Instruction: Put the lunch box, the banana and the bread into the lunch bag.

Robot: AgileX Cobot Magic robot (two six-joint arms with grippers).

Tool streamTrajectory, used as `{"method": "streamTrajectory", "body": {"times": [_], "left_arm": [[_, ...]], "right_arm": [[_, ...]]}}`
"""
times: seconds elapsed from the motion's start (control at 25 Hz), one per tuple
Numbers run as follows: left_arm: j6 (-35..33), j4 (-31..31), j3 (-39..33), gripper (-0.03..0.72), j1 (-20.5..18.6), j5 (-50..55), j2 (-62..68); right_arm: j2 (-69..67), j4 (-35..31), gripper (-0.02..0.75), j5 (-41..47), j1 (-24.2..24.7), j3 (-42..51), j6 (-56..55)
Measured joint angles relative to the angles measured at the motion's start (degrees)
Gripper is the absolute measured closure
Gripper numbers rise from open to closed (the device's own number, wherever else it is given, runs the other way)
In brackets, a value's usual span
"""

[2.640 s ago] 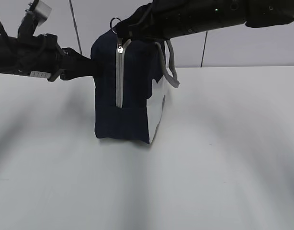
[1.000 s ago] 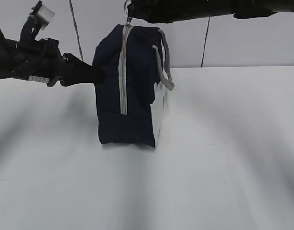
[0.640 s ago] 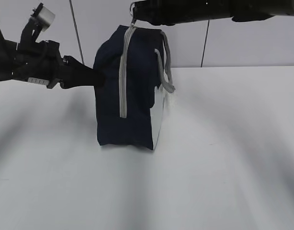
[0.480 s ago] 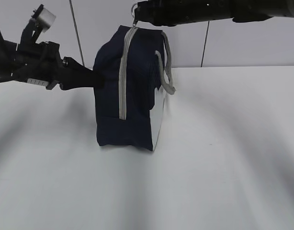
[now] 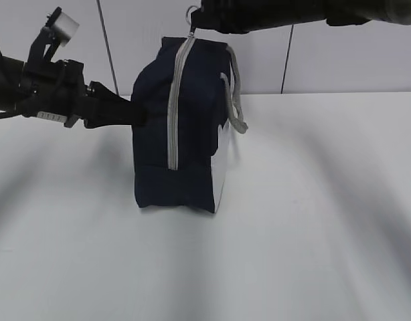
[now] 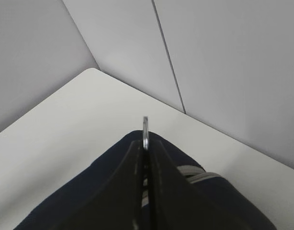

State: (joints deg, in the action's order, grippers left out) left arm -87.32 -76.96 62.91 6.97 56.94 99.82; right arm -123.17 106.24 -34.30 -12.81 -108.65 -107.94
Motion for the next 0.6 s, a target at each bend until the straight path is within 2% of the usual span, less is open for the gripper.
{"method": "streamTrajectory", "body": {"times": [0.6], "left_arm": [[0.00, 2.00, 0.00, 0.685, -0.05, 1.85, 0.00]], "right_arm": [[-12.03, 1.16, 0.754, -5.74, 2.31, -16.48, -6.80]]}}
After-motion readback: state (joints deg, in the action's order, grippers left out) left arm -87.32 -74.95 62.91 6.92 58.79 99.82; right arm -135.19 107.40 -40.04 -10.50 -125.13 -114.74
